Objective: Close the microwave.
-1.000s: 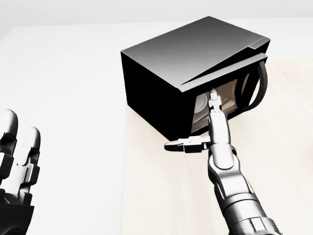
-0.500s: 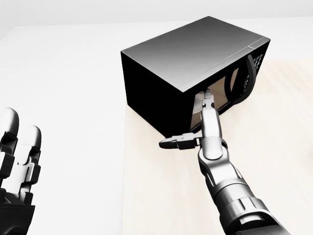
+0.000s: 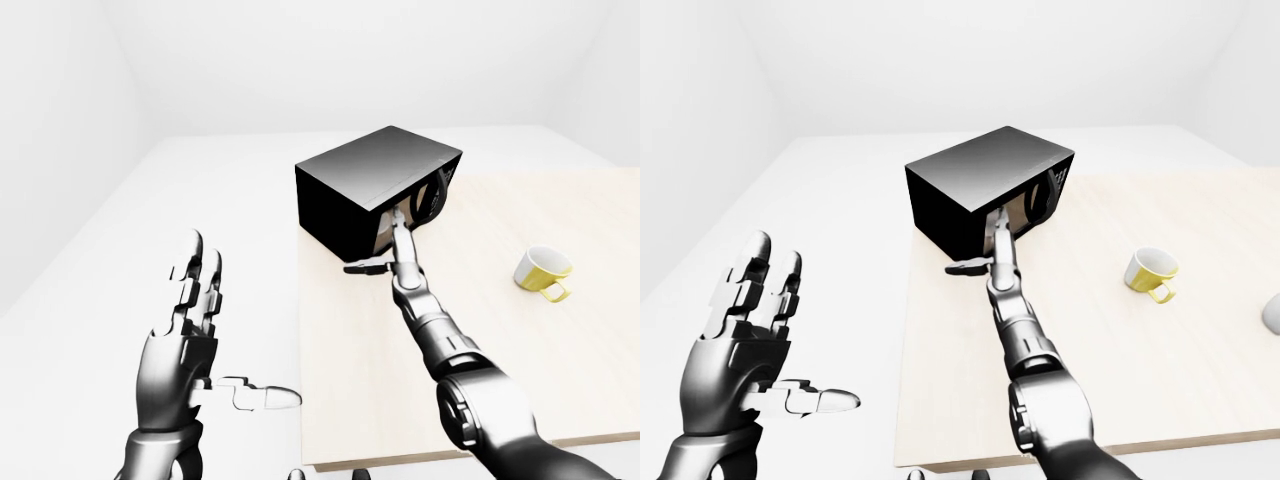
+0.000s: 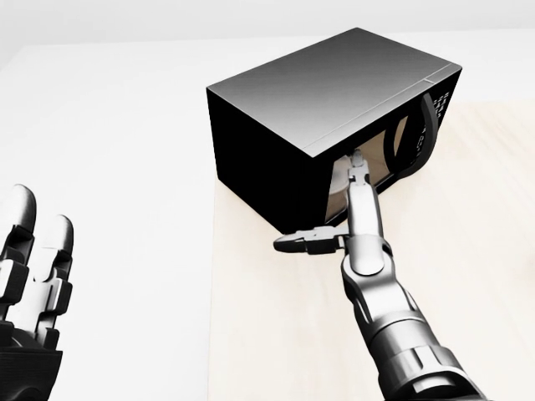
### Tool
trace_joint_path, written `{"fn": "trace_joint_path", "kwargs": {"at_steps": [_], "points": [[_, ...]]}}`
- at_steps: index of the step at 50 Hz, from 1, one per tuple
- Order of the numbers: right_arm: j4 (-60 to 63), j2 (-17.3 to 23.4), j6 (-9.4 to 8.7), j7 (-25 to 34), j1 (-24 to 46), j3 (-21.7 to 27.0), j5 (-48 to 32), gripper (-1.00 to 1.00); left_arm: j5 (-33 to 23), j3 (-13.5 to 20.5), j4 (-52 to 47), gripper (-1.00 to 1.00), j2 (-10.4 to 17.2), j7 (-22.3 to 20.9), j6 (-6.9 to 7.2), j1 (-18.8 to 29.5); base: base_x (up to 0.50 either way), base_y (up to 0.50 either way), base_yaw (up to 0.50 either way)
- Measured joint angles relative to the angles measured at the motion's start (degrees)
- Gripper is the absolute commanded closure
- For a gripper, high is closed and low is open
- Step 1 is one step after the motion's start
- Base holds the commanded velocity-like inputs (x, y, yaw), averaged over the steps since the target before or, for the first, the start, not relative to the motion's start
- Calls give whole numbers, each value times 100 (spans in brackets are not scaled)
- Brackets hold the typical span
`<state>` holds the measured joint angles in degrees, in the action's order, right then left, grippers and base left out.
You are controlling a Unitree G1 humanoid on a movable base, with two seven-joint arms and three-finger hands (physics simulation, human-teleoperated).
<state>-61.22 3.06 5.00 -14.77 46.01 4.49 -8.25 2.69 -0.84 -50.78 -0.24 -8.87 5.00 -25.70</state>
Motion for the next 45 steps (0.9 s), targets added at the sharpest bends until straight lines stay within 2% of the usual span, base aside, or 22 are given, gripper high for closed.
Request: {"fn": "trace_joint_path", "kwargs": {"at_steps": [2, 4, 11, 19, 25, 33, 45], "points": [[600, 12, -71, 93, -250, -51, 10, -100, 0, -1, 7, -100, 2, 3, 0, 2, 0, 0, 0], [1293, 10, -235, 197, -544, -108, -9, -100, -1, -4, 11, -100, 5, 4, 0, 2, 0, 0, 0], [3686, -42, -1000, 600, -1872, -251, -129, -100, 2, 5, 21, -100, 7, 2, 0, 5, 0, 0, 0], [6365, -150, -1000, 1014, -3574, -245, -98, -100, -7, 5, 42, -100, 4, 3, 0, 15, 0, 0, 0], [7842, -223, -1000, 1176, -4375, -259, -91, -100, 0, 21, 68, -100, 4, 1, 0, 40, 0, 0, 0], [8687, -271, -1000, 1263, -4901, -325, -107, -100, 12, 46, 99, -100, -2, -14, 0, 77, 0, 0, 0], [9178, -296, -1000, 1320, -5222, -389, -125, -100, 14, 54, 94, -100, -12, -29, 0, 83, 0, 0, 0]]}}
